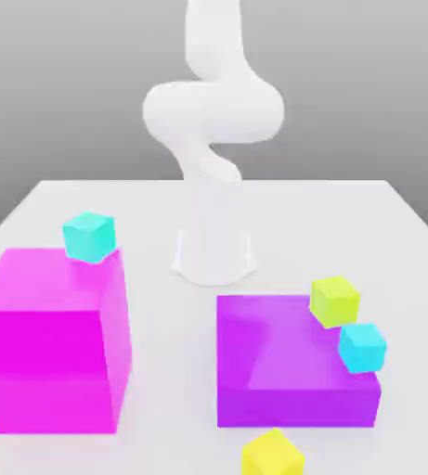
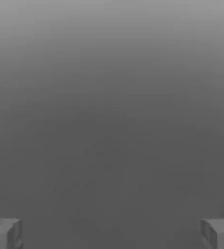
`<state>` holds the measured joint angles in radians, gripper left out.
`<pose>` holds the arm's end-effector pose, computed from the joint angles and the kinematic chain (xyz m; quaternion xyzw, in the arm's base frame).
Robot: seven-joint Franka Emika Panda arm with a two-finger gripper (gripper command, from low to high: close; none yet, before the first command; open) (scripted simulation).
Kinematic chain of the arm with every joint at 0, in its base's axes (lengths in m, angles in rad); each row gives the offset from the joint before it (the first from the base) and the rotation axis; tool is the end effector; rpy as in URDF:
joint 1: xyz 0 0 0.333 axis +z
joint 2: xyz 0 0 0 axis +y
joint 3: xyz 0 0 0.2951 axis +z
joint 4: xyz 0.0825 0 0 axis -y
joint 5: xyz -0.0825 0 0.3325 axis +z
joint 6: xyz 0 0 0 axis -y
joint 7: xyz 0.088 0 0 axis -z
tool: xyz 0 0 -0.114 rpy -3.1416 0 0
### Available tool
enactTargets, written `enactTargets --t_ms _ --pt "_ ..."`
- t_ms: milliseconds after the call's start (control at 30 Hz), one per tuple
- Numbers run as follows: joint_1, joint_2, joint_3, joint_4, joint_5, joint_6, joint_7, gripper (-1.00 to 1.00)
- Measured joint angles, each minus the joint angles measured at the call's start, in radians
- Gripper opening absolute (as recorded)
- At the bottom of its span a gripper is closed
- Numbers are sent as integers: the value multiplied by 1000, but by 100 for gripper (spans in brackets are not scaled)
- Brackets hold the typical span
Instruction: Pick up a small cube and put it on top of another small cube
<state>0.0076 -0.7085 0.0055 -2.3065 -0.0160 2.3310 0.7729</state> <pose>0.3469 0.0049 0.6583 -0.8681 0.3433 -0.3346 0.1286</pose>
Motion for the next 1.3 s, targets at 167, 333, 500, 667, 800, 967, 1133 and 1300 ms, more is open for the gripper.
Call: enactTargets --t_ms 167,333,500,667,800,967,1133,1300 --pt "17 188 7 -13 -29 63 -58 0" --pt "34 369 10 -26 -50 125 -120 0" --pt "51 551 12 -39 -58 186 -191 0" --pt "67 731 21 -52 -53 249 -271 0" --pt "63 875 40 -63 -42 299 -340 0" --pt "62 1055 58 -61 -38 387 -396 0" --pt "76 1160 43 -42 -45 468 -393 -100" --pt "76 1167 42 -41 -47 473 -392 -100"
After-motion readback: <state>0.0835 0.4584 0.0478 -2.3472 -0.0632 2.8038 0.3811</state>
